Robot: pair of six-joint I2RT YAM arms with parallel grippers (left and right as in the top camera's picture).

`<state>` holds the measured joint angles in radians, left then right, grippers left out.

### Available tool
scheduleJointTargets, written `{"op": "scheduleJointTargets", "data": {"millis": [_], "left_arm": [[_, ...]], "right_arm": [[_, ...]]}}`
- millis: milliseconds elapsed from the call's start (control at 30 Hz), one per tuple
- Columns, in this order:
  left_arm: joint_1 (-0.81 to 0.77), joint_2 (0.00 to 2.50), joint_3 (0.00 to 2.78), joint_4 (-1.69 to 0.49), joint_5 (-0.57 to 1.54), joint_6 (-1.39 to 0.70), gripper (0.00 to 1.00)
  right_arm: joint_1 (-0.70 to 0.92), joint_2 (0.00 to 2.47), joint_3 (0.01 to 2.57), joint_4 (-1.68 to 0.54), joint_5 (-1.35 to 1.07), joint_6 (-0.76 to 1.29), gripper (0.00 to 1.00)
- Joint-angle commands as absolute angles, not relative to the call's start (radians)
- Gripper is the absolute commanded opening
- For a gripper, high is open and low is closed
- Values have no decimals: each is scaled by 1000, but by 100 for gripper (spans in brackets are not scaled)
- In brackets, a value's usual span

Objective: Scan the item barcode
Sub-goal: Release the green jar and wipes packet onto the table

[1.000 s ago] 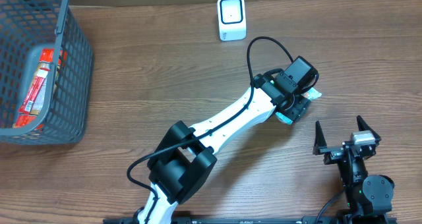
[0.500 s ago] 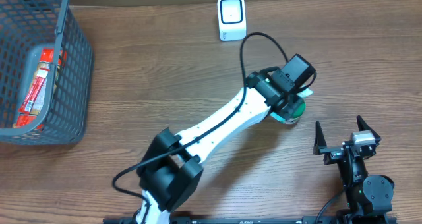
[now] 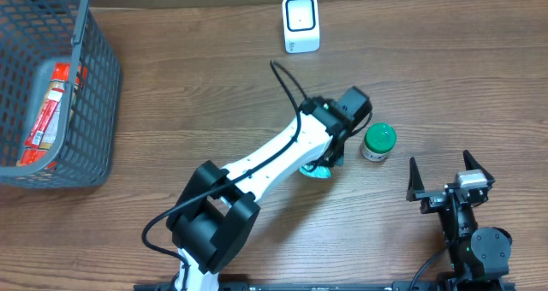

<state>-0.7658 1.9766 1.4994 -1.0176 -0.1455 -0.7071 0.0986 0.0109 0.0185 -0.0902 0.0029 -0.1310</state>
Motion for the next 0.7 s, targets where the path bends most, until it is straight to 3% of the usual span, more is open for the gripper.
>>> {"op": "scheduleJointTargets", "data": {"millis": [0, 67, 100, 133, 167, 400, 667], "left_arm": [[-773, 1953, 1393, -908, -46, -789, 13], [-773, 1953, 1350, -845, -27, -789, 20], [-773, 1953, 1338, -826, -22, -789, 45], [-772, 1953, 1333, -818, -20, -789, 79], [-772, 1953, 1333, -818, -21, -787, 100], [-764, 1952, 1413, -886, -28, -675, 100], [-730, 1952, 1717, -1130, -204, -598, 100]], "right_arm": [[94, 3, 8, -84, -2, -132, 100], [94, 3, 8, -84, -2, -132, 100], [94, 3, 8, -84, -2, -132, 100], [94, 3, 8, -84, -2, -132, 100], [94, 3, 8, -84, -2, -132, 100], [94, 3, 8, -84, -2, -132, 100], [94, 3, 8, -84, -2, -132, 100]]}}
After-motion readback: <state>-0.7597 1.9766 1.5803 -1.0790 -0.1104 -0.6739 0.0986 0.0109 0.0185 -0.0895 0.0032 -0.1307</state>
